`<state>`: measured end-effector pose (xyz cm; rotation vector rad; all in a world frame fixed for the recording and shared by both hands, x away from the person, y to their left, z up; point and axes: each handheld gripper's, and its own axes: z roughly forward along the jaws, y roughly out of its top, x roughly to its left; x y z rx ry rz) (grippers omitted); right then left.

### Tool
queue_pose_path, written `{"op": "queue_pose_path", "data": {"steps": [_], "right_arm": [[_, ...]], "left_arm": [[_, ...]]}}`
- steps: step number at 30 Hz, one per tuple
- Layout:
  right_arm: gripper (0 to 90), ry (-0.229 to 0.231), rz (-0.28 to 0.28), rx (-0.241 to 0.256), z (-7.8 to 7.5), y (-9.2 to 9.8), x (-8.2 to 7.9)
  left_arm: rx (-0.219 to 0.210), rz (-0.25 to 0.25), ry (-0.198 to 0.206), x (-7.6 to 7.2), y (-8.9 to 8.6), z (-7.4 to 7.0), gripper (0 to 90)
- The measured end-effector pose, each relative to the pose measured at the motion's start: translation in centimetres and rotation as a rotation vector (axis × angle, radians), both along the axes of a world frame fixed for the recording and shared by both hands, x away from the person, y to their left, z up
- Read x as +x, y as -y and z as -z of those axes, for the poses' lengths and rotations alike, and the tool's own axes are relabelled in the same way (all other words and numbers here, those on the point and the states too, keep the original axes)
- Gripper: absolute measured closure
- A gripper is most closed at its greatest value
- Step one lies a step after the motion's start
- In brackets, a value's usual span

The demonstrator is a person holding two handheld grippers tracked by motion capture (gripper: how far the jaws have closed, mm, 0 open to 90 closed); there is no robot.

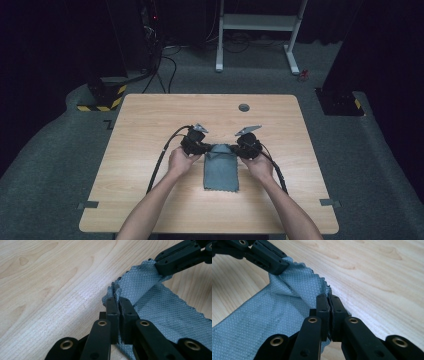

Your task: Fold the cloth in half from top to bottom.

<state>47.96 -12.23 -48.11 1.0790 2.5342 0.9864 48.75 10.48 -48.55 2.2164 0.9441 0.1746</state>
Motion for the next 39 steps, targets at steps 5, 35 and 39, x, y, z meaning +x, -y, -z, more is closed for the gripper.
{"op": "queue_pose_path", "data": {"steps": [5,35,39], "right_arm": [[88.2,-0.002,-0.001,-0.005,0.5,0.1,-0.5],[88.2,0.001,-0.037,0.04,0.6,0.6,-3.1],[88.2,0.012,-0.053,0.043,0.5,0.6,-3.5]], "left_arm": [[-0.016,-0.012,0.008,-0.7,-0.1,0.6,87.0],[-0.085,-0.004,0.04,-3.7,-0.9,0.7,87.1],[-0.077,0.01,0.048,-4.2,-1.1,0.6,87.0]]}}
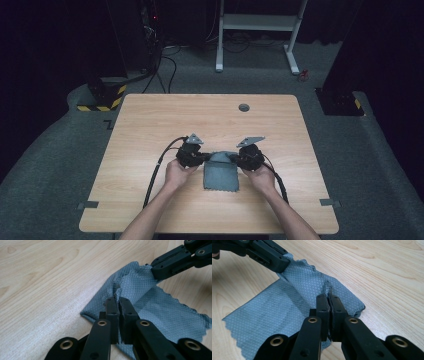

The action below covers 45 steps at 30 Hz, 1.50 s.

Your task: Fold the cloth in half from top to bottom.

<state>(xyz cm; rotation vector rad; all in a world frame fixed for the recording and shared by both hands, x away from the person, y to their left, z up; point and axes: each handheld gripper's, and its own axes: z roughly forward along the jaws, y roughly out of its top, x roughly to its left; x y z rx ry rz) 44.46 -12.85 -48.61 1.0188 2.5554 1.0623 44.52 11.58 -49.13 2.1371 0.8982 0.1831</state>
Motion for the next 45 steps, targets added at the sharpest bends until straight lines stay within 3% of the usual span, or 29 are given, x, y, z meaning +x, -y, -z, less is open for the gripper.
{"op": "queue_pose_path", "data": {"steps": [15,21,33,45], "right_arm": [[88.2,0.011,-0.033,0.003,-0.3,0.3,-1.4],[88.2,0.003,-0.027,0.01,-0.1,0.6,-1.8],[88.1,0.007,-0.044,0.011,-0.1,0.8,-2.5],[88.1,0.01,-0.055,0.029,-0.2,0.8,-3.4]], "left_arm": [[-0.002,0.02,0.015,-1.6,0.1,-0.2,87.0],[0.018,0.032,0.028,-2.0,0.3,-0.3,86.7],[0.001,0.027,0.002,-3.0,0.3,-0.1,86.8],[-0.012,0.022,0.011,-3.9,0.0,-0.1,86.8]]}}
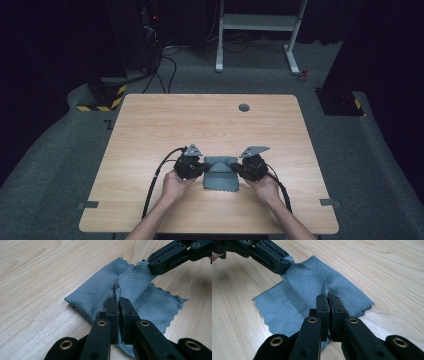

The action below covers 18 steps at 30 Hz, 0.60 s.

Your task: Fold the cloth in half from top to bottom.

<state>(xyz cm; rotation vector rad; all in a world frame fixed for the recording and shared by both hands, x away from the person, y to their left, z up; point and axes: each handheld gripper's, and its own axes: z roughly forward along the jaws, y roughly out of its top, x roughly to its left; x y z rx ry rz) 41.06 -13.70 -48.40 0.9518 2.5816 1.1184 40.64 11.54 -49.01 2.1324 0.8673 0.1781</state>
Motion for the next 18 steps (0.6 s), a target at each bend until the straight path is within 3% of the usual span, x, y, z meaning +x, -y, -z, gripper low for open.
{"op": "queue_pose_path", "data": {"steps": [12,15,18], "right_arm": [[88.1,-0.001,-0.017,0.003,0.1,0.2,-0.9],[88.0,-0.007,-0.02,0.004,0.3,0.2,-1.1],[88.0,-0.009,-0.028,0.011,0.3,0.2,-1.5]], "left_arm": [[0.025,0.014,0.013,-1.0,0.2,0.2,86.4],[0.049,0.026,0.024,-1.4,0.3,0.4,86.2],[0.034,0.018,0.024,-1.8,0.1,0.3,86.0]]}}
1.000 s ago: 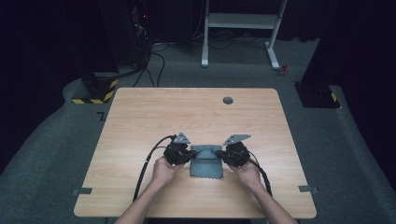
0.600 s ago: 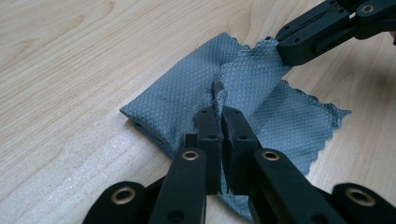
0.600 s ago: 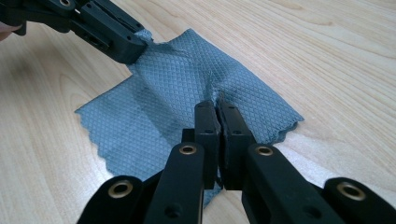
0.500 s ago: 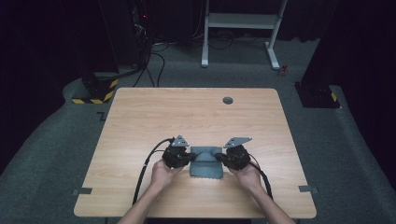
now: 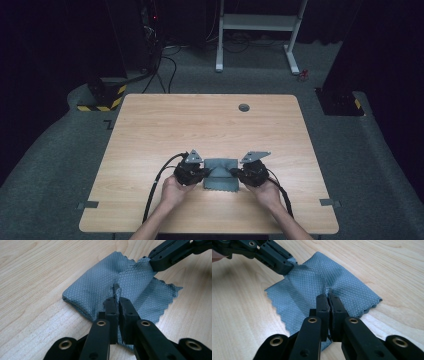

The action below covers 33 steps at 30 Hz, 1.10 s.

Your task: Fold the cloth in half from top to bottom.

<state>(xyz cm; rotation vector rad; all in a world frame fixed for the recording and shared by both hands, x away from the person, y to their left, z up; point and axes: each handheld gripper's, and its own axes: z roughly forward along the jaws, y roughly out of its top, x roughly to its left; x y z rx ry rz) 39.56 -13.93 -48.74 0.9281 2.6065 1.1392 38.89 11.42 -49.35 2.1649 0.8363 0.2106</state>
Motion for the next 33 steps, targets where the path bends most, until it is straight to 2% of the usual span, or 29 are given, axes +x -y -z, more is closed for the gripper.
{"op": "queue_pose_path", "data": {"steps": [6,16,19,25,29,33], "right_arm": [[87.7,0.013,-0.016,-0.019,0.3,-0.1,-0.5],[87.2,-0.002,-0.018,-0.044,1.2,-0.3,-1.1],[86.6,-0.005,-0.021,-0.041,1.5,-0.2,-1.2],[81.6,-0.009,-0.016,-0.043,1.7,0.0,-1.7],[76.0,-0.021,-0.02,-0.026,1.8,0.2,-2.1],[74.2,-0.027,-0.028,-0.01,1.7,0.4,-2.5]], "left_arm": [[0.018,0.001,0.0,-0.3,-0.2,0.2,84.7],[0.049,0.011,-0.001,-0.7,0.0,0.8,84.6],[0.034,0.01,-0.013,-0.9,0.1,1.0,81.9],[0.034,0.019,-0.021,-1.3,-0.1,1.3,80.9],[0.023,0.03,-0.037,-1.6,-0.3,1.4,76.9],[0.006,0.032,-0.046,-1.9,-0.6,1.4,74.5]]}}
